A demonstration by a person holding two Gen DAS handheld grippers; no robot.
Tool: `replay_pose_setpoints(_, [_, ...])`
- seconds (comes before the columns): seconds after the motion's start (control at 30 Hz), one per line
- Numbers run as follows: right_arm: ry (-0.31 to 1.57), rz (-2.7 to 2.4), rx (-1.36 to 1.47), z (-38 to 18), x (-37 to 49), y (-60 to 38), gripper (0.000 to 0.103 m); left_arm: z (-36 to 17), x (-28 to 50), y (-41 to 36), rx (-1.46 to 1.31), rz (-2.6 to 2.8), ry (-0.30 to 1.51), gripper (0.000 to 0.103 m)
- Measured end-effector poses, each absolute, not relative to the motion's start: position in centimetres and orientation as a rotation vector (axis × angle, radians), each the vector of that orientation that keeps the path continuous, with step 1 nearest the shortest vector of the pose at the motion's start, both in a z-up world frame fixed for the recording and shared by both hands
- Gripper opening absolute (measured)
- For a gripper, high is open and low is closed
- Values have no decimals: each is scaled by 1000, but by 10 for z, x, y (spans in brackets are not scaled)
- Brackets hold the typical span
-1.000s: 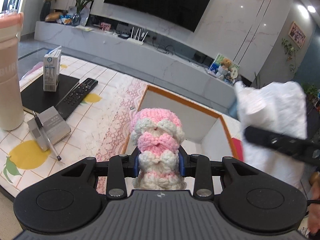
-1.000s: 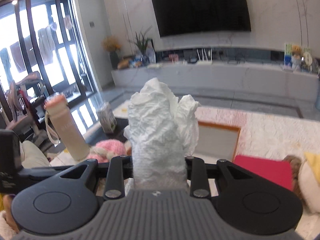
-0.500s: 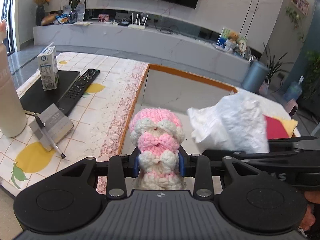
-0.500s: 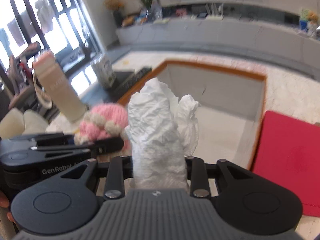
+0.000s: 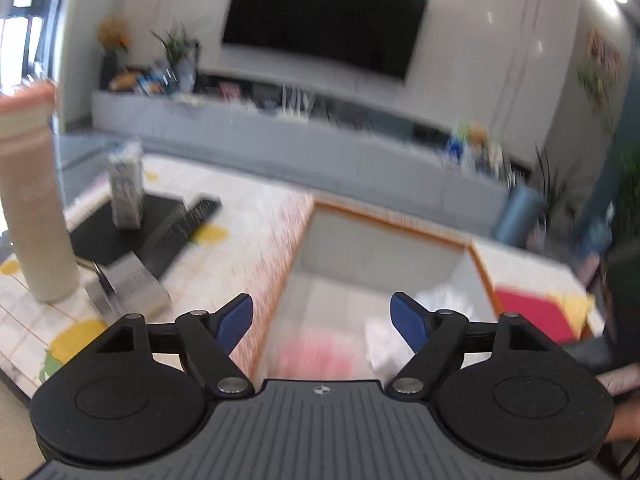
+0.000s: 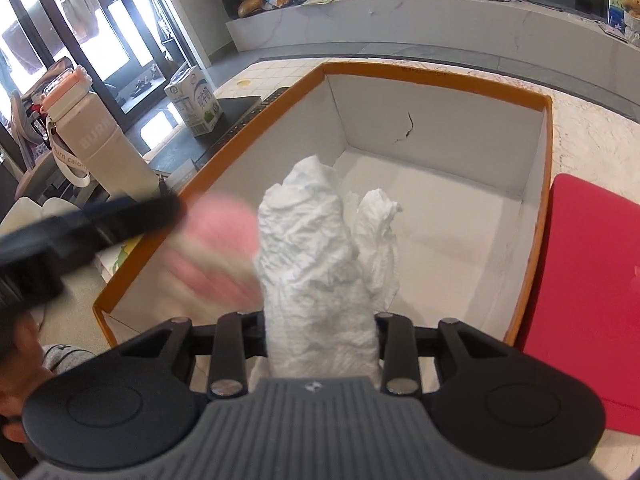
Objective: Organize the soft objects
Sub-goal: 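Open both tools to drop the hat and tissue into the box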
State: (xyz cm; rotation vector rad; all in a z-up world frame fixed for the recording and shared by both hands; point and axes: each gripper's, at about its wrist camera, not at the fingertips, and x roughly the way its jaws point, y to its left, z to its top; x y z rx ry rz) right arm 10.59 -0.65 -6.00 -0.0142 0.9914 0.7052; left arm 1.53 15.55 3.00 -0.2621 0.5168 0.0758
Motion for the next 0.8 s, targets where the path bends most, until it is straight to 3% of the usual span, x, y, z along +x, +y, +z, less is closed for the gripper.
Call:
replay_pose_setpoints(0.13, [979, 696, -51, -56, 101, -9, 36, 39, 5, 169, -332, 45, 433, 103])
replay_pose_setpoints(0.57, [986, 686, -112, -53, 88, -7, 38, 32, 18, 184, -349, 191, 465, 103])
replay_pose_setpoints(0.7, [982, 685, -105, -51, 85, -6, 58, 30, 15, 188, -370, 200, 474, 103])
replay_pose_setpoints(0.8, [958, 687, -116, -45, 81, -5, 65, 29, 13, 188, -372, 182, 474, 103])
